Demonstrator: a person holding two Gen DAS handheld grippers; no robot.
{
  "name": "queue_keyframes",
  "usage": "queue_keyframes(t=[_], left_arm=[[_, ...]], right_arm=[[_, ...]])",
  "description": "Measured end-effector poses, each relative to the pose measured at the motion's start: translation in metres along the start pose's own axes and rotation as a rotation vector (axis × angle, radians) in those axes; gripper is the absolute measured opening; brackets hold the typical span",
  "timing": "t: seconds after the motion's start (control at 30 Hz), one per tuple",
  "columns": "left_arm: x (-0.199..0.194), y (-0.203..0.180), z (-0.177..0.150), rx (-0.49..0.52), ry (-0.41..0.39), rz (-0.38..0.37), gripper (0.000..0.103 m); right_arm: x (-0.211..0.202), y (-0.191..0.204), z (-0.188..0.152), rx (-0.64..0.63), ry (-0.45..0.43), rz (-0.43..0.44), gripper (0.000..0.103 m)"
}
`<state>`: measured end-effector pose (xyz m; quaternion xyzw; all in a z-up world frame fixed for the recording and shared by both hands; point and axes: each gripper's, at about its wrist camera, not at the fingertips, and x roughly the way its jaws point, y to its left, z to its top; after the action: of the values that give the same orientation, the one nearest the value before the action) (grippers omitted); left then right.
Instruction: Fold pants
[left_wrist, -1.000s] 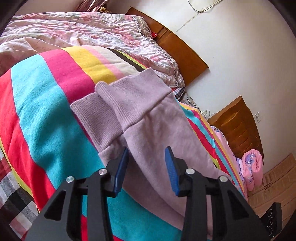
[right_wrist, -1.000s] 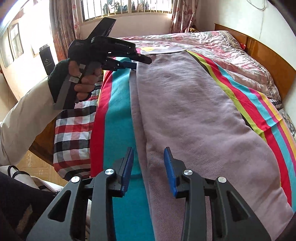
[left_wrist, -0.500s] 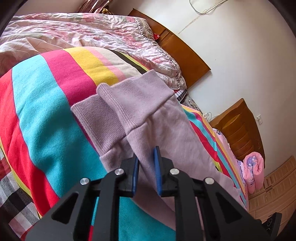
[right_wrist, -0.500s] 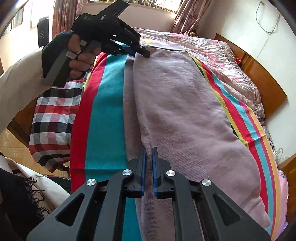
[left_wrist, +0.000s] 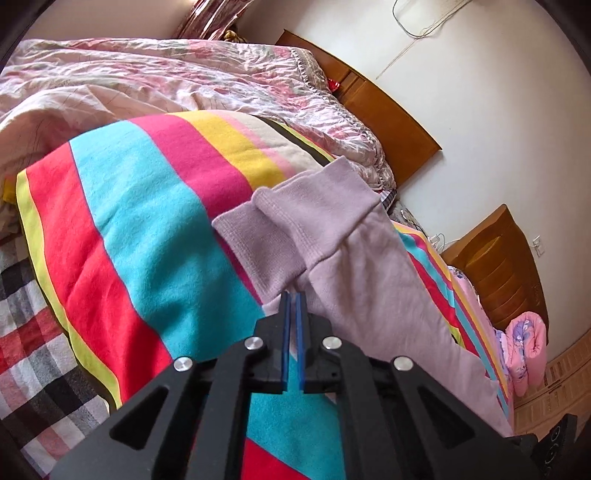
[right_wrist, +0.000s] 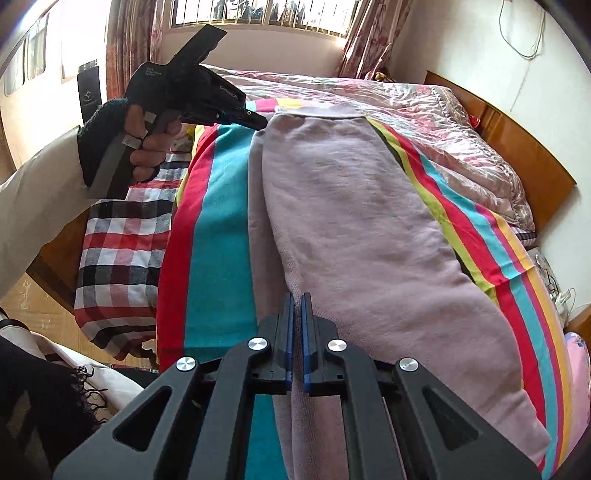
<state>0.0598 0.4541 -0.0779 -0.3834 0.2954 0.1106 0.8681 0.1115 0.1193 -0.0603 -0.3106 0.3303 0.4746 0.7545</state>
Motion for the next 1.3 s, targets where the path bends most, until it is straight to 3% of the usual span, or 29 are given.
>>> queue_keyframes(t=[0.07, 0.13, 0.17, 0.2, 0.23, 0.47, 0.6, 0.73, 0.77, 0.83, 0.9, 0.97, 1.03, 1.17, 1.3], left_arm=[[-0.001, 0.002, -0.002, -0.026, 0.005, -0.043, 0.003], [-0.004, -0.002, 0.001, -0.030, -0.002, -0.065, 0.025], [-0.005, -0.003, 0.003, -0.044, -0.013, -0.064, 0.049], [-0.007, -0.004, 0.005, -0.063, -0.029, -0.072, 0.058], [-0.008, -0.003, 0.007, -0.076, -0.036, -0.092, 0.059], [-0.008, -0.005, 0.012, -0.121, -0.050, -0.107, 0.057], [-0.015, 0.002, 0.009, -0.183, -0.070, -0.192, 0.057], [0.001, -0.004, 0.011, -0.153, -0.027, -0.170, 0.057], [0.006, -0.005, 0.011, -0.151, -0.021, -0.172, 0.054], [0.017, -0.007, 0.012, -0.144, -0.006, -0.184, 0.039], [0.026, -0.010, 0.014, -0.126, -0.004, -0.170, 0.018], [0.031, -0.013, 0.017, -0.107, -0.010, -0.153, 0.006], [0.027, -0.020, 0.021, -0.089, -0.022, -0.161, 0.006], [-0.009, -0.051, 0.030, 0.052, -0.104, -0.160, 0.006], [-0.008, -0.030, 0.022, 0.030, -0.078, -0.105, 0.006]], right_arm=[[0.002, 0.000, -0.002, 0.008, 0.004, 0.001, 0.003], [-0.002, -0.003, -0.001, 0.020, -0.006, 0.001, 0.003], [-0.004, -0.004, -0.001, 0.023, -0.010, -0.003, 0.003], [-0.005, -0.005, 0.000, 0.025, -0.012, -0.005, 0.003], [-0.005, -0.006, 0.000, 0.027, -0.012, -0.007, 0.003], [-0.004, -0.006, -0.002, 0.038, -0.011, -0.005, 0.003], [-0.004, -0.008, -0.001, 0.045, -0.015, -0.004, 0.003], [-0.004, -0.009, -0.002, 0.047, -0.016, -0.001, 0.003], [-0.004, -0.009, -0.002, 0.049, -0.017, -0.001, 0.003], [-0.004, -0.009, -0.002, 0.051, -0.017, -0.002, 0.003], [-0.002, -0.008, -0.002, 0.052, -0.014, -0.001, 0.003], [-0.001, -0.008, -0.003, 0.050, -0.012, -0.003, 0.003], [-0.006, -0.010, 0.000, 0.046, -0.027, -0.017, 0.003], [-0.040, -0.019, 0.012, 0.054, -0.101, -0.016, 0.003], [-0.029, -0.004, 0.010, 0.020, -0.069, 0.021, 0.003]])
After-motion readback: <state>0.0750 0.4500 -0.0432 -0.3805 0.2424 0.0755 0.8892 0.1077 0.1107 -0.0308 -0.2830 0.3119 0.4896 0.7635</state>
